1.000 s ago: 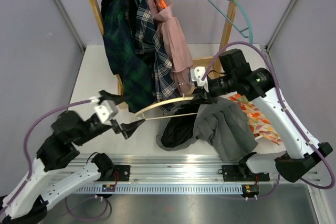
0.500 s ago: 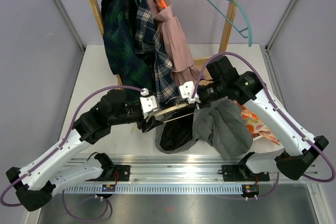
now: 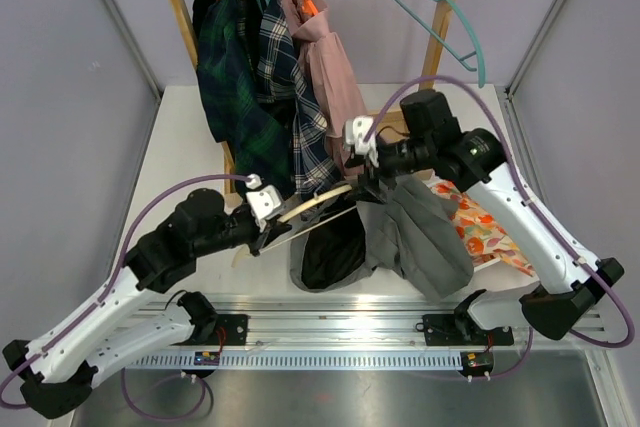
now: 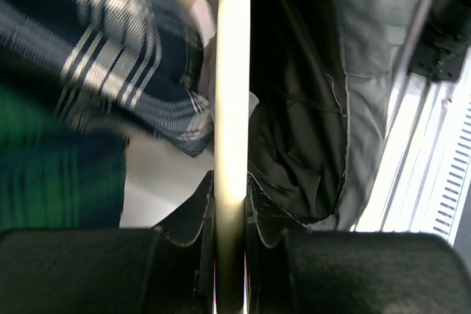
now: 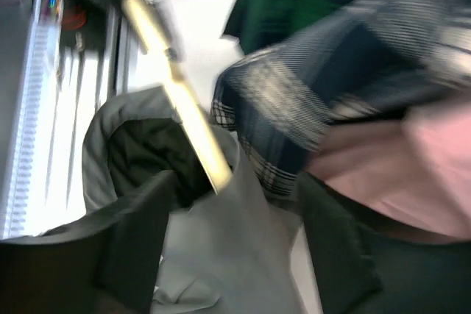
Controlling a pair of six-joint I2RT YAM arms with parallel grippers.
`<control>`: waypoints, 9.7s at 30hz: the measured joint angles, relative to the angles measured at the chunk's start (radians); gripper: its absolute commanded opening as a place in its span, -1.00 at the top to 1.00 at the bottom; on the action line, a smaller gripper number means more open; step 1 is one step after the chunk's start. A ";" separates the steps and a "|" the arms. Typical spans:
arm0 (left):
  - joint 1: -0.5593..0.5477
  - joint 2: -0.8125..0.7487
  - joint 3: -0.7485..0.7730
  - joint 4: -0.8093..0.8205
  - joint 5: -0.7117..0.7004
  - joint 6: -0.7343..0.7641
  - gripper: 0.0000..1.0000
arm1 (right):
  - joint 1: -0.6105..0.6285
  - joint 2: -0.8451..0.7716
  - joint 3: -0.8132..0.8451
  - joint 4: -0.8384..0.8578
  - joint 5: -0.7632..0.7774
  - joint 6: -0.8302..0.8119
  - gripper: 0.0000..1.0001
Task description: Remove the skirt from the hanger
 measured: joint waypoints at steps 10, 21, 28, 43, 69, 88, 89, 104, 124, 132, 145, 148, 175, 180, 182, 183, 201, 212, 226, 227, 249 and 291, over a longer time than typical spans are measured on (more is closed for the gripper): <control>0.002 -0.208 -0.070 -0.040 -0.153 -0.224 1.00 | -0.215 0.000 0.109 0.043 -0.010 0.378 -0.84; 0.002 -0.268 -0.072 -0.032 -0.145 -0.280 1.00 | -0.350 -0.133 -0.247 0.062 0.166 0.333 -0.93; 0.002 -0.284 -0.072 -0.034 -0.138 -0.286 1.00 | -0.363 -0.184 -0.399 0.082 0.148 0.237 -0.62; 0.002 -0.296 -0.072 -0.042 -0.130 -0.279 1.00 | -0.363 -0.132 -0.387 0.146 0.074 0.310 1.00; 0.002 -0.418 0.071 -0.254 -0.178 -0.164 1.00 | -0.446 -0.262 -0.463 0.329 0.545 0.677 1.00; 0.002 -0.459 0.087 -0.246 -0.175 -0.163 1.00 | -0.467 -0.252 -0.503 0.257 0.319 0.502 0.92; 0.002 -0.457 0.086 -0.238 -0.173 -0.163 1.00 | -0.469 -0.259 -0.504 0.223 0.235 0.443 0.88; 0.002 -0.312 0.005 -0.089 -0.096 -0.163 1.00 | -0.466 -0.277 -0.540 -0.013 -0.296 0.004 -0.39; 0.002 -0.131 0.005 -0.055 0.078 -0.012 1.00 | -0.466 -0.394 -0.435 -0.139 -0.305 -0.396 -0.95; 0.002 -0.125 -0.006 -0.012 0.144 0.015 1.00 | -0.463 -0.301 -0.423 -0.202 -0.394 -0.459 -0.78; 0.002 -0.118 -0.010 0.035 0.177 0.050 1.00 | -0.431 -0.154 -0.343 -0.406 -0.450 -0.722 0.43; 0.002 -0.115 -0.010 0.039 0.186 0.058 1.00 | -0.429 -0.159 -0.342 -0.416 -0.449 -0.736 1.00; 0.003 -0.461 0.154 0.115 -0.468 -0.188 -0.98 | -0.427 -0.708 -0.487 0.455 -0.219 0.435 1.00; 0.003 -0.456 0.124 0.104 -0.528 -0.238 -0.98 | -0.427 -0.710 -0.486 0.608 -0.011 0.627 1.00; 0.003 -0.451 0.102 0.101 -0.536 -0.254 -0.98 | -0.428 -0.709 -0.482 0.642 0.069 0.666 1.00; 0.003 -0.447 0.088 0.101 -0.537 -0.261 -0.98 | -0.428 -0.708 -0.479 0.657 0.106 0.687 1.00; 0.003 -0.408 0.003 0.118 -0.523 -0.303 -0.98 | -0.428 -0.511 -0.232 0.448 0.491 0.668 1.00; 0.003 -0.393 -0.036 0.128 -0.497 -0.325 -0.98 | -0.428 -0.207 -0.042 0.369 0.555 0.639 1.00; 0.003 -0.371 -0.096 0.141 -0.454 -0.360 -0.98 | -0.428 -0.093 0.068 0.381 0.610 0.633 1.00; 0.003 -0.369 -0.096 0.142 -0.451 -0.362 -0.98 | -0.428 -0.087 0.074 0.381 0.612 0.633 1.00; 0.003 -0.273 -0.155 0.220 -0.312 -0.373 -0.98 | -0.458 0.111 0.279 0.283 0.644 0.637 0.79; -0.167 0.137 -0.171 0.354 -0.224 -0.378 -0.98 | -0.369 -0.280 -0.553 -0.064 -0.038 -0.444 -0.85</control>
